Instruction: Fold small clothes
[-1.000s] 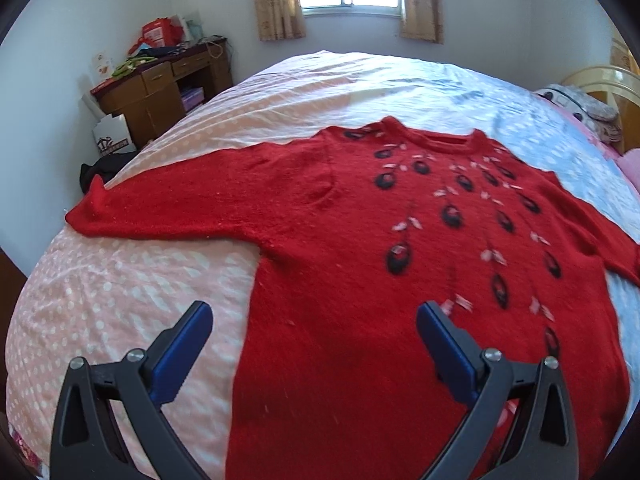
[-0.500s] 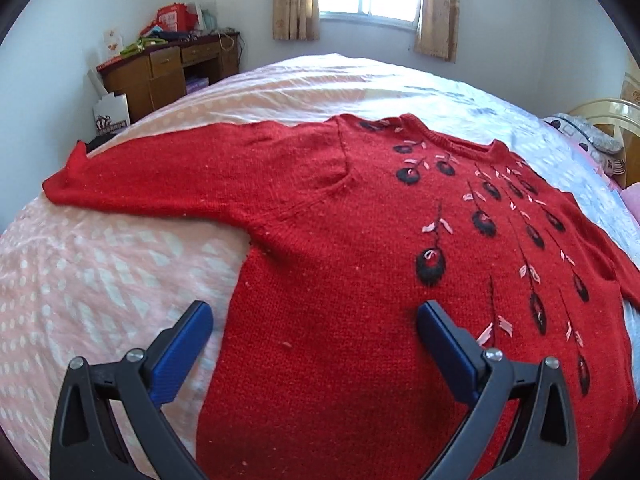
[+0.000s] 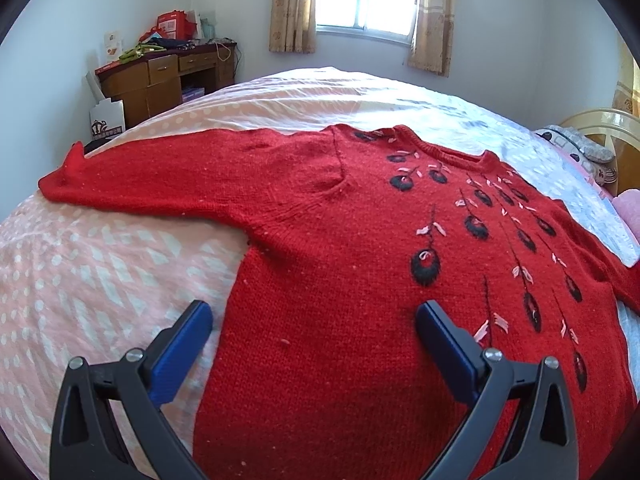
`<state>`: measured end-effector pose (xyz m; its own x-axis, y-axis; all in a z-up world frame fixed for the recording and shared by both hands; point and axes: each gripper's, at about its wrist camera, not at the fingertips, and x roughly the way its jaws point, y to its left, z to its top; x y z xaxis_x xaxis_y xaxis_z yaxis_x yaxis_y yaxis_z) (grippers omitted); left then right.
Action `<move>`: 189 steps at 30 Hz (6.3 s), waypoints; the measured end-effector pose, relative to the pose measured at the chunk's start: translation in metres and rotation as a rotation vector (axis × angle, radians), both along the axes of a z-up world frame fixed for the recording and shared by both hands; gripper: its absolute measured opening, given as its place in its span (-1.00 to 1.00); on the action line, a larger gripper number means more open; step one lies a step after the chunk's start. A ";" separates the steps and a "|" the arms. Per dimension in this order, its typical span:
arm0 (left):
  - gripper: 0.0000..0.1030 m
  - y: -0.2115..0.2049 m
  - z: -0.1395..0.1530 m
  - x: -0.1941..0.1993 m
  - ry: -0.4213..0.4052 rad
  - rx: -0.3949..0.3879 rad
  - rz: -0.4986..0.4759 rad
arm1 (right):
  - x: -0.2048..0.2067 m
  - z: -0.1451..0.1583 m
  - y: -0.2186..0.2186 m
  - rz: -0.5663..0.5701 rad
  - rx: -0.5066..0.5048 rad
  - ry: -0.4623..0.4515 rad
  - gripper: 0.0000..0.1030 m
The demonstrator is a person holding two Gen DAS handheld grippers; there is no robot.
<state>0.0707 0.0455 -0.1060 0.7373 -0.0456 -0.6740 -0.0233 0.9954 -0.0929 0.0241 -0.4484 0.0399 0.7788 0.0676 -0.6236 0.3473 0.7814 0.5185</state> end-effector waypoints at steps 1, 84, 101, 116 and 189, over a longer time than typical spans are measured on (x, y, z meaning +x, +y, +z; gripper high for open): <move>1.00 0.000 0.000 0.000 -0.002 -0.004 -0.002 | 0.008 0.008 0.013 0.027 0.006 -0.021 -0.85; -0.77 0.037 0.021 0.135 0.099 -0.159 -0.091 | 0.020 -0.104 0.179 0.083 -0.322 -0.057 -0.40; 0.90 0.134 0.040 0.074 0.036 -0.063 0.131 | 0.080 -0.150 0.186 0.210 -0.270 0.060 -0.32; 0.92 0.297 0.057 0.119 0.024 -0.077 0.546 | 0.082 -0.149 0.198 0.228 -0.331 0.063 -0.17; 0.76 0.062 0.004 0.040 -0.010 -0.159 0.053 | 0.119 -0.106 0.309 0.437 -0.152 0.008 0.39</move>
